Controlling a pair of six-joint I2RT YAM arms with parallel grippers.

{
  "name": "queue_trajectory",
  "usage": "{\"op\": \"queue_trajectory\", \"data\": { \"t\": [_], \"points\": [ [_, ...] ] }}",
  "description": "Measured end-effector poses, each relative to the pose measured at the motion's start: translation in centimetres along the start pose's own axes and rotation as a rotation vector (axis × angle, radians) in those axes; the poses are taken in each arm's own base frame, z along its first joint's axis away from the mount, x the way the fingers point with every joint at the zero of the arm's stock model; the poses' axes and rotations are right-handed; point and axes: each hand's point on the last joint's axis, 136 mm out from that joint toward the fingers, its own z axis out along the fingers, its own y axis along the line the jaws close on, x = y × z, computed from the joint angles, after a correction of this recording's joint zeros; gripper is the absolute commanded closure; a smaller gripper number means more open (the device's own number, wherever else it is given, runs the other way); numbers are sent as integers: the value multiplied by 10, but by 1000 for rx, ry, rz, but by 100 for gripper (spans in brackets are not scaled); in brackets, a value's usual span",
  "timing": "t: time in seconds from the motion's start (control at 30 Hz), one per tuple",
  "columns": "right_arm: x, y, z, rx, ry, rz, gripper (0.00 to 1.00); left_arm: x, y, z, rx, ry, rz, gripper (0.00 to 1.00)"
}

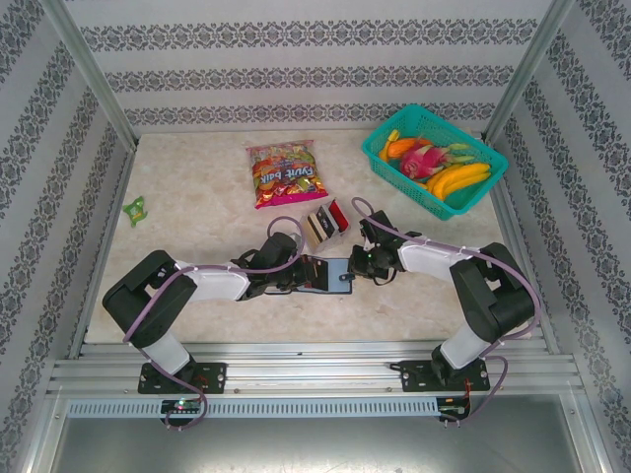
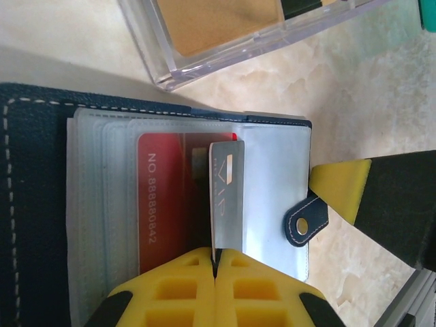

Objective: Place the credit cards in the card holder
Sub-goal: Insert the credit card into the card slot.

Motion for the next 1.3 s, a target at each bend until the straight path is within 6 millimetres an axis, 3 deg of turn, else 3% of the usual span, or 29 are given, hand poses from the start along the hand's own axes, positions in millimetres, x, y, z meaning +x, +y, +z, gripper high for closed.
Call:
{"op": "queue_trajectory", "data": {
  "t": [0.2,0.53,0.93,1.03,1.3],
  "points": [
    [-1,1,1,-14,13,6,100,-2,-4,3,47,-2,-6,100],
    [-2,4,3,-34,19,-10,100,1,0,7,113,29,-70,97],
    [-3,8,5,-62,23,-5,99,-1,-10,10,117,65,-72,86],
    [-4,11,6,-74,23,-4,99,1,-6,11,87,79,-74,79],
    [-2,14,8,-90,35,4,98,3,1,6,24,86,-64,75]
  ]
}}
